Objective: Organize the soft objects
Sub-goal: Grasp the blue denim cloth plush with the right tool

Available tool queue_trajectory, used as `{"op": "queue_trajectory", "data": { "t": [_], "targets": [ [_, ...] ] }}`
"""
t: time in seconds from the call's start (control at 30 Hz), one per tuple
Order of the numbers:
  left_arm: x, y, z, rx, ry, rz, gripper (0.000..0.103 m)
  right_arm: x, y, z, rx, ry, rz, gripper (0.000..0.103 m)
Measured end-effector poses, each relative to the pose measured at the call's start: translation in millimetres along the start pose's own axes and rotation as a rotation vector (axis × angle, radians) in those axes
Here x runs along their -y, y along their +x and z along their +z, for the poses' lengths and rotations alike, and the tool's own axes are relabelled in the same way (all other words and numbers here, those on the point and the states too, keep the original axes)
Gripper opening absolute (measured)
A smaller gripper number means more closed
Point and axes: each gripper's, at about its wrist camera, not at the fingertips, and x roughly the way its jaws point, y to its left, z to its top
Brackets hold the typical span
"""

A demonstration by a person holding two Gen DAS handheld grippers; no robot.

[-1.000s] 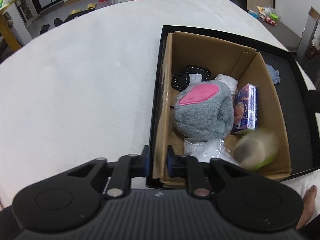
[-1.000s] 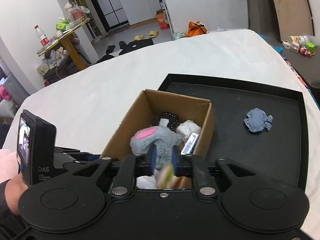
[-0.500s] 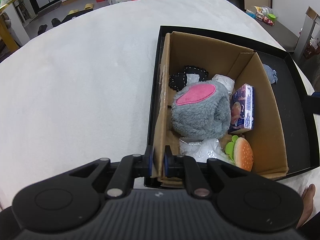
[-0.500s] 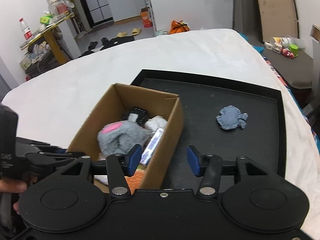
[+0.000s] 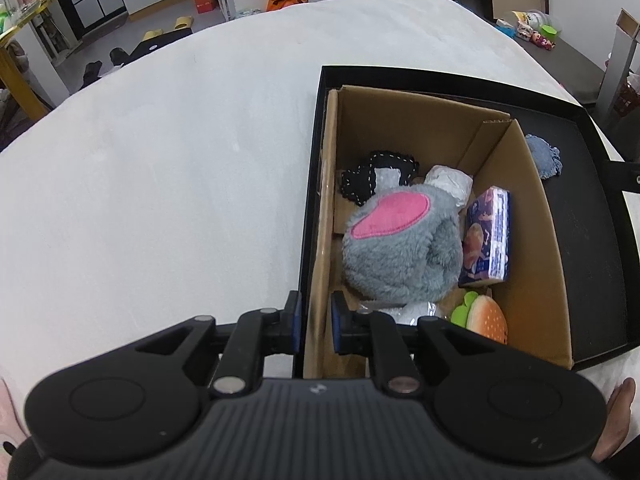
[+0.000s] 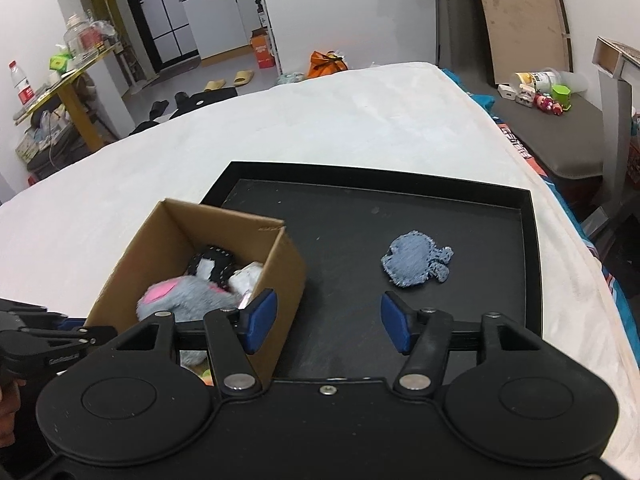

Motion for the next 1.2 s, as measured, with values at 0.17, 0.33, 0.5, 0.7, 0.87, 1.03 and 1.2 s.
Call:
{"op": "queue_trajectory", "data": {
  "t": [0.17,0.33,0.5,0.7,0.87,1.03,1.2],
  "targets": [
    [3,3,6,-0.011,0.006,0.025,0.015,8,10,4,-0.001,0.007,0.003,0.058],
    [7,6,11,-0.019,0.013,0.053,0.02,15,22,11,-0.001,0.015,-0.013,0.058],
    [13,8,19,-0.016,0.026,0.083,0.03,26,36,21,0.001,0.028,-0.019,0.058],
    [20,12,22,-0.013,0.049,0.117,0.032,41,58,19,0.037,0.066,-0.012,0.054],
    [24,17,23,-0.02,0.062,0.149,0.032,53,79,9,0.041,0.081,-0.01,0.045],
    [25,23,26,-0.041,0.057,0.164,0.032,57,93,6,0.06,0.063,-0.039,0.045],
    [27,27,24,-0.054,0.075,0.175,0.032,57,106,3,0.083,0.042,-0.095,0.047]
  ]
}}
